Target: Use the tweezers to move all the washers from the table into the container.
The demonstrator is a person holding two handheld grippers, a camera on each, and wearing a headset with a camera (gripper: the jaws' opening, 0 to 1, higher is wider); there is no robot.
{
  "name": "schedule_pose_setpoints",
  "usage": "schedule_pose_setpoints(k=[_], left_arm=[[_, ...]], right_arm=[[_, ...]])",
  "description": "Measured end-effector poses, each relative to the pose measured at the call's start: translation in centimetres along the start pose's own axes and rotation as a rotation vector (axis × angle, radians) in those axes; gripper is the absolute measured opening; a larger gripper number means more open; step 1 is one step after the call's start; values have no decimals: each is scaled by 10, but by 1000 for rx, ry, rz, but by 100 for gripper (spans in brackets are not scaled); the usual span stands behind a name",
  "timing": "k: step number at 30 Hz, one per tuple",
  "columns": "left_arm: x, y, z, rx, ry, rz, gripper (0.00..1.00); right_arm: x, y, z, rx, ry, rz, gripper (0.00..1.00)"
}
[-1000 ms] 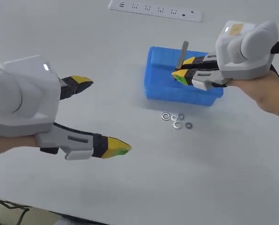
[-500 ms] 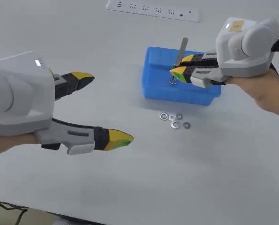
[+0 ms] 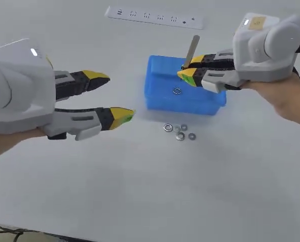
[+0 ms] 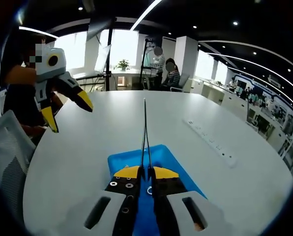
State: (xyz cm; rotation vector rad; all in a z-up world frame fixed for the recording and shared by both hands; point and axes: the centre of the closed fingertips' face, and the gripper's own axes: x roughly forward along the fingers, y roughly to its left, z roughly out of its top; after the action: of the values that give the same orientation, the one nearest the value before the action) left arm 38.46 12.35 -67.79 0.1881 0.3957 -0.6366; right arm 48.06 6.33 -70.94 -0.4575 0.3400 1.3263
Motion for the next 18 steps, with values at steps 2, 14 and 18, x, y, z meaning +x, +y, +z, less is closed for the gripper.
schedule_pose_setpoints(k=[2,14,18], left_arm=[[2,-1,5,22,1,-7,50],[31,-4,42,107,-42,-95,45],[54,0,58,116,-60,-140,44]], right_arm=[[-4,3,2,-1,-2,3,9],[-20,18,0,-50,20,25,9],[-20,20,-1,-63,30,30,9]])
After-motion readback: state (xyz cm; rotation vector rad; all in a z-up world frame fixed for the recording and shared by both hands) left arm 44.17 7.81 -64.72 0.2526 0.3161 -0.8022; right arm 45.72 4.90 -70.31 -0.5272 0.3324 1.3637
